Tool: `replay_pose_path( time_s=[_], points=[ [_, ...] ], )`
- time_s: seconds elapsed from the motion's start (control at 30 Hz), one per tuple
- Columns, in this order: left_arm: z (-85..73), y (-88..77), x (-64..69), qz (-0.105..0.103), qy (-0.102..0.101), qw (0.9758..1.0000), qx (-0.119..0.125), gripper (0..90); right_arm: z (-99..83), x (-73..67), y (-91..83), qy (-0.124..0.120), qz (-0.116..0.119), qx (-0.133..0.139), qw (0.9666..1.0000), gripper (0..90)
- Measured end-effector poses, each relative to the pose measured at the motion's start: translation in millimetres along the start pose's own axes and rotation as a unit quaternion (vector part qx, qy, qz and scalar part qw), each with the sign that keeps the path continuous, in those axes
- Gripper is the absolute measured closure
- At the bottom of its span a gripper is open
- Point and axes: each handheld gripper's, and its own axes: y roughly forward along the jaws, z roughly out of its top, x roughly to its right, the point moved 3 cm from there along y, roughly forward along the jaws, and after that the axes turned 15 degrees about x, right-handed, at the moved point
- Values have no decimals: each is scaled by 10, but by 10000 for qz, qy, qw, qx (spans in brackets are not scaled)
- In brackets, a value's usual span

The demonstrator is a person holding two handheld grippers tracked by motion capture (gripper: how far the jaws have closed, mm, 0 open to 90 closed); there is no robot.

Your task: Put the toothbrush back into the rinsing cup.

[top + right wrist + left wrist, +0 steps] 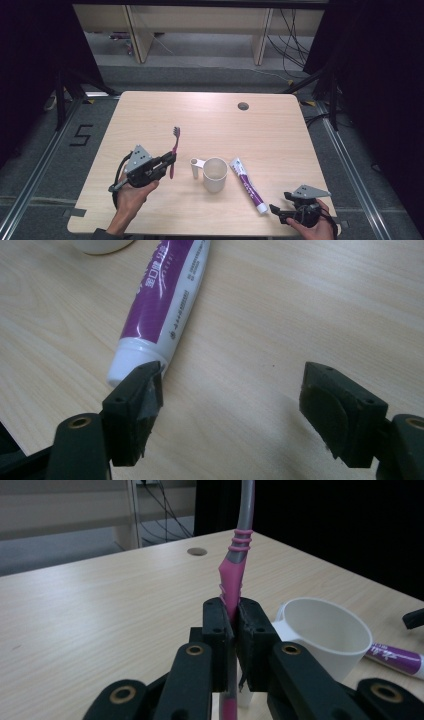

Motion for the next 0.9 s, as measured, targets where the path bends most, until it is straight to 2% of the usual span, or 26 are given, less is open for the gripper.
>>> replay_pose_path(
  time_s=[0.03,0.07,0.1,0.13,0.2,0.23,0.27,0.33,0.43,0.67,0.7,0.73,0.9],
  points=[
    [13,26,9,-84,-13,10000,36,829,0,0,0,0,0,0,10000,264],
    [29,44,13,-63,6,9999,126,829,-1,2,0,4,0,-5,10000,264],
    [39,66,13,-99,-50,9998,148,829,-1,2,0,4,0,-5,10000,264],
    [54,111,12,-149,-139,9994,274,829,-2,2,-3,-3,0,-5,10000,264],
    [94,175,22,-114,-139,9993,338,829,3,7,-10,-46,-69,-6,10000,264],
    [106,203,28,-114,-142,9990,396,829,-6,-12,-5,73,-101,-22,9999,264],
    [106,203,28,-114,-142,9990,396,829,-6,-12,-5,73,-101,-22,9999,264],
    [138,257,47,-101,-109,9989,446,830,1,10,-11,-49,-43,-7,10000,264],
    [191,337,84,-118,-181,9982,563,829,-2,14,-14,-48,-65,-16,10000,264],
    [226,442,122,-167,-207,9976,643,829,0,16,-13,-87,-77,-4,9999,264],
    [230,455,129,-146,-180,9976,655,829,-3,-6,-16,52,-62,-27,10000,264],
    [230,492,151,-178,-205,9974,663,829,-1,19,-9,-87,-69,9,9999,264],
    [196,570,191,-222,-143,9977,617,829,1,11,-14,-52,-52,-6,10000,264]
  ],
)
